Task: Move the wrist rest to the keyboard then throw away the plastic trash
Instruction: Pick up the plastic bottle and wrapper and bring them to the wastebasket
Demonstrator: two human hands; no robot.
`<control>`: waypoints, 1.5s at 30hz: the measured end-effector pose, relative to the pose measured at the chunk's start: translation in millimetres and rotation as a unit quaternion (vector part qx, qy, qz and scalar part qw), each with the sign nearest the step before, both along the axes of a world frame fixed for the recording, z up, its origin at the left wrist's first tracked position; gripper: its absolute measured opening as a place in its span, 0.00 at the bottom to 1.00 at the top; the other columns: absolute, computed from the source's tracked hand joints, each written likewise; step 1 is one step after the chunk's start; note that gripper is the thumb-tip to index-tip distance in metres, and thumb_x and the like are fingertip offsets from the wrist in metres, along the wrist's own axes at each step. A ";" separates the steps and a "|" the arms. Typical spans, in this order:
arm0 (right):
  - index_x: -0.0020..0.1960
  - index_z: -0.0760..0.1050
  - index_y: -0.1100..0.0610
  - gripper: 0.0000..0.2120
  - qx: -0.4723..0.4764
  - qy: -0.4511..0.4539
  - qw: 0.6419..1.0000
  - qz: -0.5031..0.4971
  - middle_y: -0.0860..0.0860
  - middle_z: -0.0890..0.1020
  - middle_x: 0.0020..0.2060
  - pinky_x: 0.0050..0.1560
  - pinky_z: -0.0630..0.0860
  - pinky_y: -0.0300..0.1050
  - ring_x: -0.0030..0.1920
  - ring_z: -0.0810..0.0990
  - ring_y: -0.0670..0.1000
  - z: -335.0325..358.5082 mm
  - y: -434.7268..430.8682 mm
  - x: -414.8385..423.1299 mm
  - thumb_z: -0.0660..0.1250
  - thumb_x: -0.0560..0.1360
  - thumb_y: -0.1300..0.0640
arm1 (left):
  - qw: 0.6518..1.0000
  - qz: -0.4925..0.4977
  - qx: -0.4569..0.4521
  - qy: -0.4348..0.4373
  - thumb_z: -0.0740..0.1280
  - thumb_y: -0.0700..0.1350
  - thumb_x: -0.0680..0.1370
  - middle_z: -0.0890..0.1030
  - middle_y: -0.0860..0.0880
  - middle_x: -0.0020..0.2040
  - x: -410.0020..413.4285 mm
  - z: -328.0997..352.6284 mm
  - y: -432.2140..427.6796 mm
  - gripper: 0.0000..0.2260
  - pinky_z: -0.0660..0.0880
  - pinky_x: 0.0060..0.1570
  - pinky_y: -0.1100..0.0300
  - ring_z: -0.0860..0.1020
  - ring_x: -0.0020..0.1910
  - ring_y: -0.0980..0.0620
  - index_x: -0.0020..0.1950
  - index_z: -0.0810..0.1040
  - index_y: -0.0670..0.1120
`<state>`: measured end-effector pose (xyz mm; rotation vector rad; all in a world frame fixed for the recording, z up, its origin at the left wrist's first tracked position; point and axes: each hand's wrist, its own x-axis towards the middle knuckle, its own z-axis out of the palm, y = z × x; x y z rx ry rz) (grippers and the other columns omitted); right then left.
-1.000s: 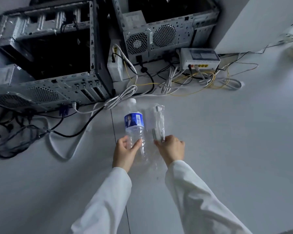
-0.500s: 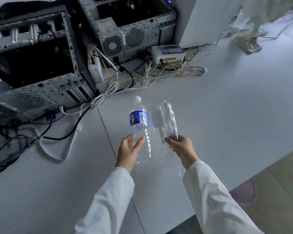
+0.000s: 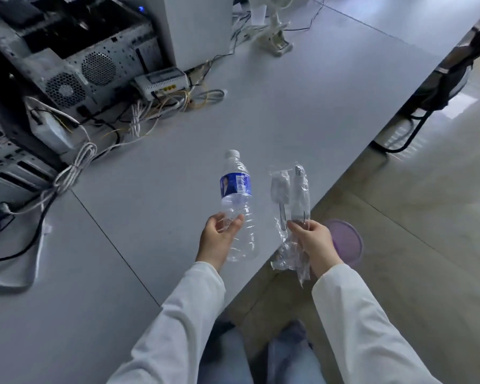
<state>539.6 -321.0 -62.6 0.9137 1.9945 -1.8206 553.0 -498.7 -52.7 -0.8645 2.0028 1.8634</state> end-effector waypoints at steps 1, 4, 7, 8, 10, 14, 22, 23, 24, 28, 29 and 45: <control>0.39 0.74 0.59 0.05 -0.016 0.001 1.000 -0.015 0.46 0.73 0.19 0.19 0.65 0.31 0.17 0.69 0.40 2.9 13.6 4.1 0.68 0.72 0.61 | 1.000 -0.006 -0.001 -0.001 0.70 0.53 0.70 0.77 0.43 0.63 0.5 0.8 13.7 0.25 0.72 0.63 0.48 0.76 0.61 0.43 0.63 0.70 0.45; 0.39 0.73 0.59 0.05 -0.049 -0.004 0.997 -0.055 0.47 0.74 0.21 0.17 0.64 0.30 0.15 0.68 0.40 9.0 68.9 18.3 0.68 0.72 0.61 | 0.999 -0.038 0.001 -0.009 0.69 0.52 0.71 0.76 0.44 0.63 2.3 2.2 70.0 0.24 0.72 0.61 0.52 0.76 0.61 0.44 0.64 0.70 0.45; 0.35 0.73 0.55 0.08 -0.022 -0.010 0.995 -0.100 0.47 0.72 0.23 0.23 0.67 0.35 0.20 0.69 0.43 4.1 135.1 30.3 0.70 0.71 0.57 | 0.996 -0.081 0.015 -0.018 0.68 0.50 0.73 0.76 0.46 0.60 0.3 -0.5 132.6 0.19 0.72 0.53 0.56 0.77 0.56 0.46 0.61 0.70 0.46; 0.35 0.73 0.55 0.08 -0.015 -0.013 0.993 -0.117 0.46 0.73 0.24 0.24 0.67 0.36 0.21 0.69 0.43 2.0 161.7 36.4 0.70 0.70 0.56 | 0.995 -0.100 0.020 -0.019 0.68 0.50 0.73 0.77 0.46 0.59 -1.6 -2.5 158.9 0.18 0.72 0.52 0.56 0.77 0.55 0.47 0.61 0.70 0.46; 0.37 0.74 0.57 0.07 -0.015 -0.014 0.989 -0.144 0.49 0.73 0.26 0.25 0.70 0.37 0.20 0.71 0.43 -5.1 192.0 44.8 0.70 0.71 0.57 | 0.992 -0.125 0.027 -0.019 0.68 0.49 0.73 0.77 0.45 0.59 -4.7 -7.6 188.4 0.19 0.73 0.56 0.54 0.77 0.56 0.47 0.61 0.71 0.46; 0.40 0.74 0.59 0.06 -0.002 -0.021 0.980 -0.200 0.51 0.73 0.28 0.21 0.67 0.32 0.18 0.70 0.41 -13.9 239.1 64.1 0.68 0.72 0.58 | 0.981 -0.191 0.021 -0.033 0.68 0.49 0.73 0.76 0.47 0.57 -1.8 -15.6 240.0 0.23 0.73 0.53 0.56 0.76 0.56 0.48 0.65 0.70 0.44; 0.32 0.66 0.57 0.15 0.025 -0.071 0.971 -0.225 0.51 0.68 0.26 0.19 0.61 0.30 0.27 0.64 0.49 -42.8 279.8 68.2 0.68 0.72 0.56 | 0.962 -0.259 -0.005 -0.090 0.67 0.52 0.73 0.76 0.44 0.62 -19.9 -42.9 283.6 0.26 0.73 0.59 0.53 0.77 0.57 0.47 0.67 0.69 0.42; 0.31 0.64 0.56 0.17 0.025 -0.080 0.970 -0.229 0.51 0.67 0.26 0.19 0.61 0.30 0.27 0.63 0.49 -45.5 282.6 66.5 0.69 0.72 0.55 | 0.960 -0.265 -0.002 -0.095 0.67 0.51 0.73 0.76 0.43 0.63 -24.2 -46.1 287.8 0.26 0.73 0.59 0.53 0.77 0.57 0.47 0.67 0.69 0.42; 0.31 0.63 0.55 0.17 0.023 -0.089 0.968 -0.234 0.51 0.67 0.26 0.20 0.62 0.31 0.27 0.63 0.49 -47.1 285.6 64.5 0.69 0.72 0.55 | 0.957 -0.270 -0.001 -0.102 0.67 0.51 0.73 0.76 0.43 0.64 -29.1 -48.4 292.2 0.26 0.73 0.60 0.53 0.77 0.57 0.47 0.67 0.69 0.42; 0.35 0.67 0.58 0.13 0.025 -0.105 0.961 -0.253 0.50 0.68 0.26 0.27 0.64 0.39 0.27 0.64 0.49 -59.3 299.2 55.9 0.69 0.71 0.54 | 0.946 -0.303 0.000 -0.114 0.67 0.51 0.73 0.76 0.43 0.64 -50.0 -61.7 308.7 0.25 0.72 0.60 0.54 0.76 0.56 0.48 0.67 0.69 0.42; 0.36 0.68 0.58 0.13 0.029 -0.108 0.960 -0.255 0.51 0.68 0.26 0.28 0.63 0.40 0.27 0.64 0.49 -63.4 302.0 53.0 0.69 0.71 0.54 | 0.944 -0.310 -0.005 -0.115 0.67 0.52 0.73 0.76 0.43 0.64 -55.6 -65.3 312.2 0.25 0.72 0.59 0.55 0.76 0.55 0.49 0.67 0.69 0.42; 0.59 0.72 0.61 0.26 0.013 -0.176 0.959 -0.221 0.57 0.80 0.54 0.56 0.76 0.52 0.51 0.80 0.56 -198.4 362.0 -11.2 0.73 0.66 0.49 | 0.921 -0.328 -0.065 -0.200 0.64 0.52 0.75 0.71 0.44 0.69 -117.1 -180.1 382.2 0.26 0.68 0.55 0.58 0.73 0.59 0.49 0.70 0.64 0.43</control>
